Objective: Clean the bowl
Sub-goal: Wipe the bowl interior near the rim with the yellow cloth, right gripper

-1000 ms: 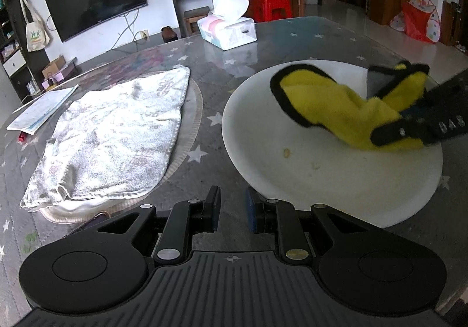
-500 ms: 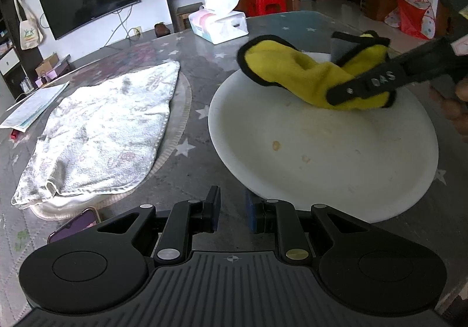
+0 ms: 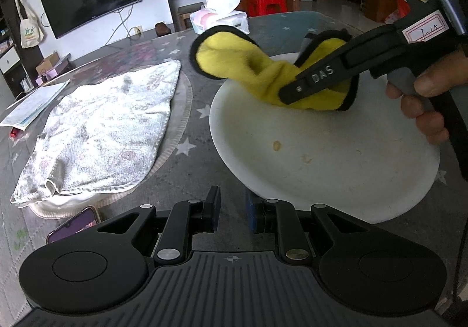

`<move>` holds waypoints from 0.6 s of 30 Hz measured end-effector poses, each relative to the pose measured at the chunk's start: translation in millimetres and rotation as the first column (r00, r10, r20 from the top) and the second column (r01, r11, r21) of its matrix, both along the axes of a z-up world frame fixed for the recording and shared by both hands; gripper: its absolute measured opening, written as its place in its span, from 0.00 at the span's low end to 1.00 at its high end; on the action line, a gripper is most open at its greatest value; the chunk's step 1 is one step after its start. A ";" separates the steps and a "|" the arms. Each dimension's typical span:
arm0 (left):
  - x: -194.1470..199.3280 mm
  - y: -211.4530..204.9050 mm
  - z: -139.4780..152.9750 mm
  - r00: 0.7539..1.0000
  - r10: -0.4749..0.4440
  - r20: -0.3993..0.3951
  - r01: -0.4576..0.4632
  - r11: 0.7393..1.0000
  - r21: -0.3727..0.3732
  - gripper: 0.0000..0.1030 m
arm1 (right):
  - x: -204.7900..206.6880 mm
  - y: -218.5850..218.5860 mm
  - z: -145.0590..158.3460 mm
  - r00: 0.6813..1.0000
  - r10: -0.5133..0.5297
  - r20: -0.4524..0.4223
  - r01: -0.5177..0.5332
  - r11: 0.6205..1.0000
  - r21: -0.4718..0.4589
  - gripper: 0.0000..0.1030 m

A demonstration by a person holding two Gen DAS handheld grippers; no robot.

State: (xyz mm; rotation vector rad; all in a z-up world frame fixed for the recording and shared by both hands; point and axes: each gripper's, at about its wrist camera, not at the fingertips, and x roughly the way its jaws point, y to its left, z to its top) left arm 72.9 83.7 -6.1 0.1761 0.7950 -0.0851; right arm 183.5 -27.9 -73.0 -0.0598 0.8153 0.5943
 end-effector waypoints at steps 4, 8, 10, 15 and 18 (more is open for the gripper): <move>0.0 0.1 0.4 1.000 0.000 -0.001 0.000 1.000 -0.003 0.19 | -3.9 8.3 0.3 1.000 0.024 -0.018 -0.024 0.999 0.025 0.21; -0.7 0.0 0.1 1.000 0.001 0.001 -0.001 1.000 -0.002 0.19 | -10.4 11.5 0.8 0.999 0.042 -0.029 -0.041 0.998 0.041 0.22; -0.9 -0.1 -0.1 1.000 0.001 0.001 -0.001 1.000 -0.002 0.19 | -13.3 11.6 1.0 0.998 0.049 -0.038 -0.047 0.997 0.054 0.22; -1.0 0.3 -0.5 1.000 0.003 0.001 -0.003 1.000 -0.004 0.19 | -21.2 11.4 1.5 0.997 0.061 -0.050 -0.057 0.996 0.071 0.22; -1.0 0.3 -0.8 1.000 0.005 0.001 -0.004 1.000 -0.004 0.19 | -27.9 10.4 2.0 0.996 0.071 -0.059 -0.066 0.994 0.082 0.22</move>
